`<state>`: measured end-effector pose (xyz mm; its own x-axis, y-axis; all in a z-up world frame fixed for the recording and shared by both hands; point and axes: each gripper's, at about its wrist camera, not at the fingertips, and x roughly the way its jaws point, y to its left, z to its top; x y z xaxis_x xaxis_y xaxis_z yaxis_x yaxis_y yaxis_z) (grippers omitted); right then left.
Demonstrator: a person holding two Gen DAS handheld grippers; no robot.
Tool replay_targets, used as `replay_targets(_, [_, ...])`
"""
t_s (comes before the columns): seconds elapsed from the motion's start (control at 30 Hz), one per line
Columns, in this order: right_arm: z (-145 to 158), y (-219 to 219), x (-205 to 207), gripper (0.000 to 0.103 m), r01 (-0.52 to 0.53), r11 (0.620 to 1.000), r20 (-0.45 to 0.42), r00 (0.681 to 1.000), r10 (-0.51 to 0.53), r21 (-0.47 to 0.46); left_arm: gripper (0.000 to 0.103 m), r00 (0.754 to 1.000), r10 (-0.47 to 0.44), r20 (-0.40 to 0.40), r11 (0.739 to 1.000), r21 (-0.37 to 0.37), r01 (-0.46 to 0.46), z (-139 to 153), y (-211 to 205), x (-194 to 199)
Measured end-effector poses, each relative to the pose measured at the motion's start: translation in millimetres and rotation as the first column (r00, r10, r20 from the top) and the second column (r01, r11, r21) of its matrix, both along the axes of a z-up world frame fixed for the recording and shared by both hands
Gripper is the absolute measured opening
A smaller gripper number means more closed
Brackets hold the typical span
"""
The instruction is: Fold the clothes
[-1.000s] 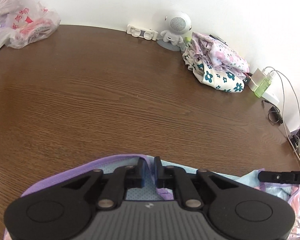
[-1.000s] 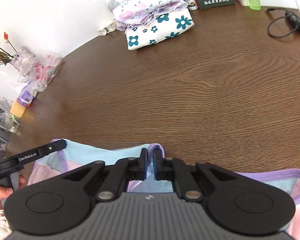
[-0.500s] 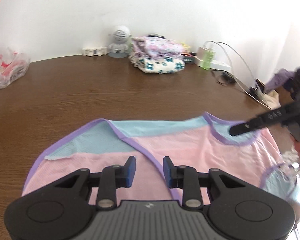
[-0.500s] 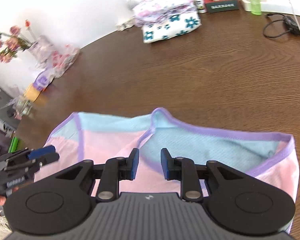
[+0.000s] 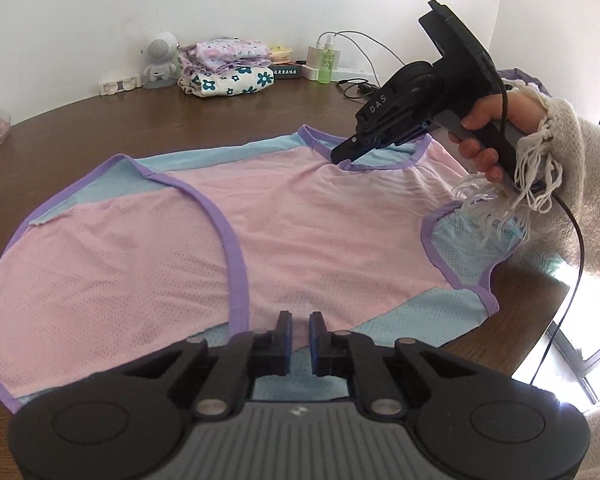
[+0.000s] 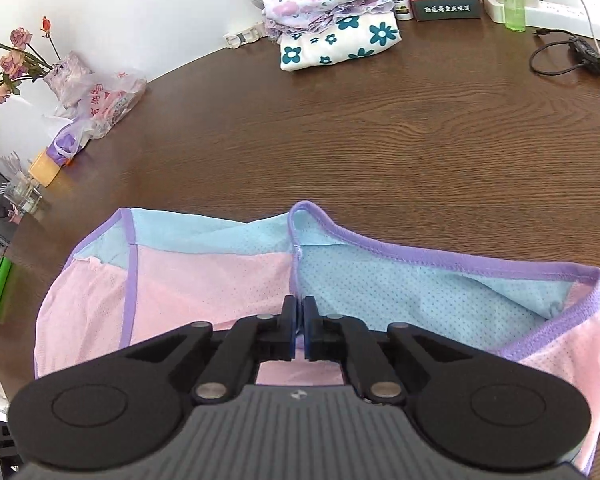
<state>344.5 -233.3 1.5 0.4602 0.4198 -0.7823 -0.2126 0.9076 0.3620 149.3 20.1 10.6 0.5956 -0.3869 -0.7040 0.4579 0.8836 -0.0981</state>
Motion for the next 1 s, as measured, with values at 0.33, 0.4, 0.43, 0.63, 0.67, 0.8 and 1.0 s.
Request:
replay_targets(0.33, [27,-13,-37,0.036,0.015,1.0,0.09,0.996,-0.016,0.019,0.023,0.997,0.075,0.022,0.996,-0.049,-0.074,7,10,-11])
replay_targets(0.4, [37,-12,-59,0.051,-0.008,1.0,0.149,0.989,0.01,-0.014,0.041,0.993,0.116,0.035,0.991,-0.064,-0.114,11,16,-16])
replay_targets(0.43, [41,-11,-72,0.054,-0.017,0.999,0.179,0.984,0.023,-0.035,0.053,0.99,0.138,0.039,0.988,-0.078,-0.135,13,19,-19])
replay_targets(0.63, [46,-19,-156,0.098,0.031,0.992,0.329,0.944,0.01,-0.119,0.083,0.966,0.254,0.049,0.946,-0.22,-0.237,20,36,-38])
replay_targets(0.67, [44,-21,-169,0.1,0.04,0.993,0.335,0.942,0.001,-0.113,0.086,0.963,0.265,0.056,0.94,-0.236,-0.245,21,37,-41])
replay_targets(0.8, [33,-29,-209,0.102,0.068,0.994,0.331,0.943,-0.036,-0.085,0.088,0.959,0.271,0.086,0.946,-0.205,-0.249,21,28,-52])
replay_targets(1.0, [16,-42,-238,0.103,0.145,0.988,0.28,0.948,-0.152,0.047,0.091,0.962,0.259,0.091,0.955,-0.17,-0.241,13,16,-63])
